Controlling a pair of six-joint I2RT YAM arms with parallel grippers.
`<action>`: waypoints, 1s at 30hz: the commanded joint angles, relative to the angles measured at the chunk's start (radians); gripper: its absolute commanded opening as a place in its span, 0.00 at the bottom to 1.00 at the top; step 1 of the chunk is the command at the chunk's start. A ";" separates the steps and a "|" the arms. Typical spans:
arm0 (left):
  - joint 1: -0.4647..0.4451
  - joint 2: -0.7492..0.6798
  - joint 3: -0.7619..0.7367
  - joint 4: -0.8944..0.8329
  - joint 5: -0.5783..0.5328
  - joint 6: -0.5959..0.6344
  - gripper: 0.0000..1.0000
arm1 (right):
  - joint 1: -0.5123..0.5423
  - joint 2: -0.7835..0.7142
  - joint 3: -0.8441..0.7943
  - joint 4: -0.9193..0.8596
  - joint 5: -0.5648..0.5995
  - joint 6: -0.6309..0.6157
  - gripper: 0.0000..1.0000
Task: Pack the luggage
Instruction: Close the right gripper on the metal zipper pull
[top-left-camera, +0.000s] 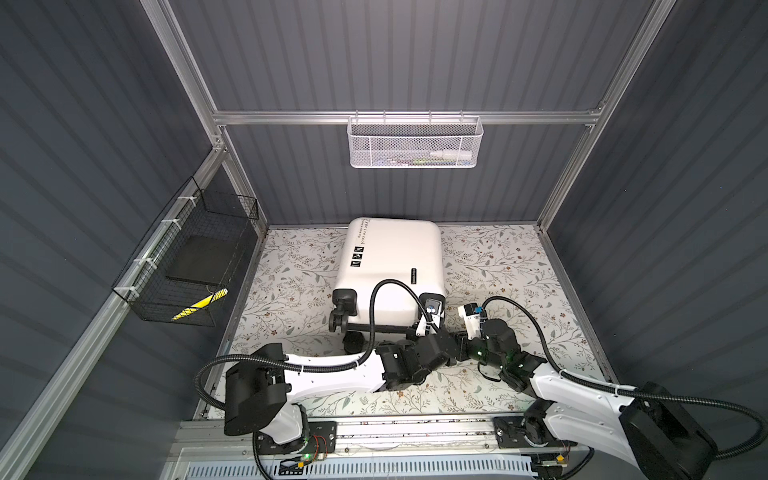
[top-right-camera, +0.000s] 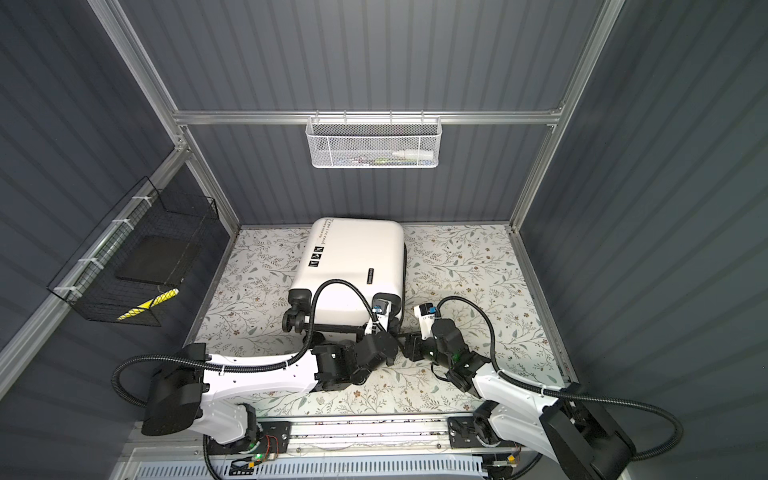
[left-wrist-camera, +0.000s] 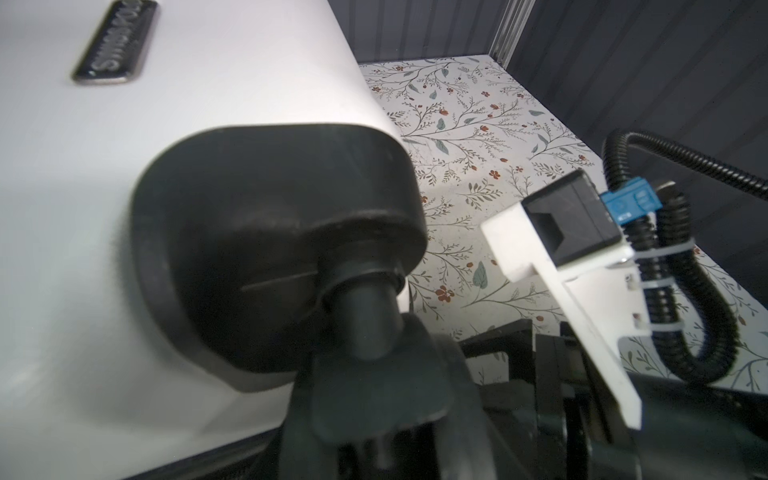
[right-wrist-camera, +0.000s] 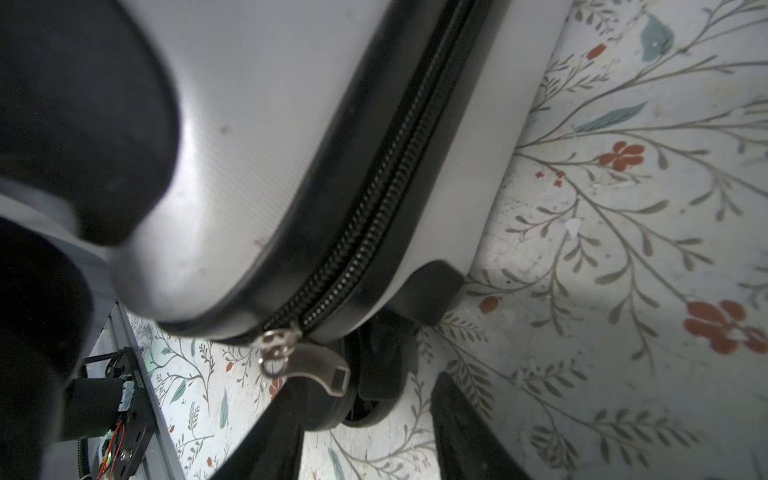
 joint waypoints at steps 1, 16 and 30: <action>-0.009 -0.045 0.034 0.089 0.092 0.061 0.00 | 0.006 0.009 0.032 0.018 0.015 -0.009 0.49; -0.008 -0.034 0.038 0.095 0.094 0.063 0.00 | 0.014 0.021 0.047 0.001 0.015 -0.024 0.26; -0.009 -0.037 0.036 0.094 0.095 0.064 0.00 | 0.013 0.009 0.047 -0.013 0.024 -0.027 0.00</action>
